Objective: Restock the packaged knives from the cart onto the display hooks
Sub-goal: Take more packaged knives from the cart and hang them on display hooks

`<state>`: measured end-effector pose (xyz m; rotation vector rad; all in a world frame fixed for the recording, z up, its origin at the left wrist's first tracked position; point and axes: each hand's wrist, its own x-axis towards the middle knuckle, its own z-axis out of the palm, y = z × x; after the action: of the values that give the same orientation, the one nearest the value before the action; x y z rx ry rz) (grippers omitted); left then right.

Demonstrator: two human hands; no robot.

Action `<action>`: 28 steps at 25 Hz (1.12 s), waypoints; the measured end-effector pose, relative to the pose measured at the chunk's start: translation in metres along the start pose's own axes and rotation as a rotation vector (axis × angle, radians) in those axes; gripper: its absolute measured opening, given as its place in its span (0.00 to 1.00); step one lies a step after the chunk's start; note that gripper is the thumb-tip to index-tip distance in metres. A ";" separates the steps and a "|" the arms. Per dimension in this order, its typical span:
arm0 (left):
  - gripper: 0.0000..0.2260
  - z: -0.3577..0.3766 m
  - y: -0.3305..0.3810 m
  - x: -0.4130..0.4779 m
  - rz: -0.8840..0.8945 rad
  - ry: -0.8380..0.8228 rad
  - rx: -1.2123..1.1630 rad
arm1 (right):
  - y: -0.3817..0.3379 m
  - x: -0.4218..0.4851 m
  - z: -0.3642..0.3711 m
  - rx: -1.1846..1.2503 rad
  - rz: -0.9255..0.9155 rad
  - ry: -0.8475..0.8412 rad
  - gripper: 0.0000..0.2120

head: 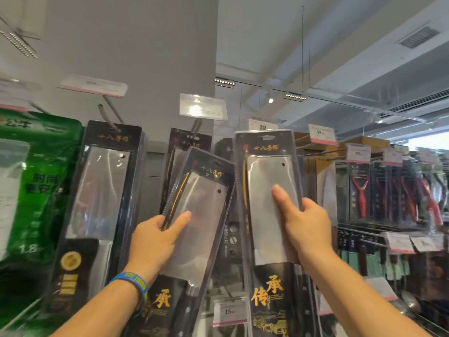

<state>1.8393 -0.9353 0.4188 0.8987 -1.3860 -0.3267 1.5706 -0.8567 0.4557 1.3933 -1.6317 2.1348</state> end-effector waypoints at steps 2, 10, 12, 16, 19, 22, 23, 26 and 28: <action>0.37 -0.007 0.004 -0.001 0.037 0.077 0.004 | -0.005 0.003 -0.001 0.067 0.084 0.026 0.38; 0.30 -0.022 0.021 0.024 0.196 0.209 0.073 | -0.049 0.005 0.024 0.012 -0.115 -0.036 0.49; 0.31 -0.021 0.026 0.030 0.215 0.215 0.101 | -0.062 0.013 0.022 0.079 -0.128 -0.010 0.47; 0.33 -0.017 0.041 0.044 0.224 0.211 0.109 | -0.084 0.023 0.017 0.127 -0.162 0.030 0.49; 0.31 -0.020 0.047 0.052 0.256 0.204 0.164 | -0.092 0.024 0.017 0.109 -0.185 0.025 0.48; 0.31 -0.023 0.044 0.051 0.254 0.197 0.237 | -0.086 0.018 0.021 0.177 -0.098 -0.038 0.43; 0.31 -0.023 0.044 0.049 0.248 0.189 0.244 | -0.083 0.016 0.022 0.207 -0.055 -0.063 0.43; 0.31 -0.024 0.046 0.048 0.213 0.193 0.224 | -0.073 0.012 0.023 0.234 0.009 -0.089 0.48; 0.31 -0.027 0.043 0.051 0.177 0.212 0.182 | -0.070 0.011 0.021 0.219 0.022 -0.110 0.47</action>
<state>1.8622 -0.9328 0.4874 0.9227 -1.3008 0.0303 1.6167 -0.8491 0.5126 1.5861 -1.4909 2.3487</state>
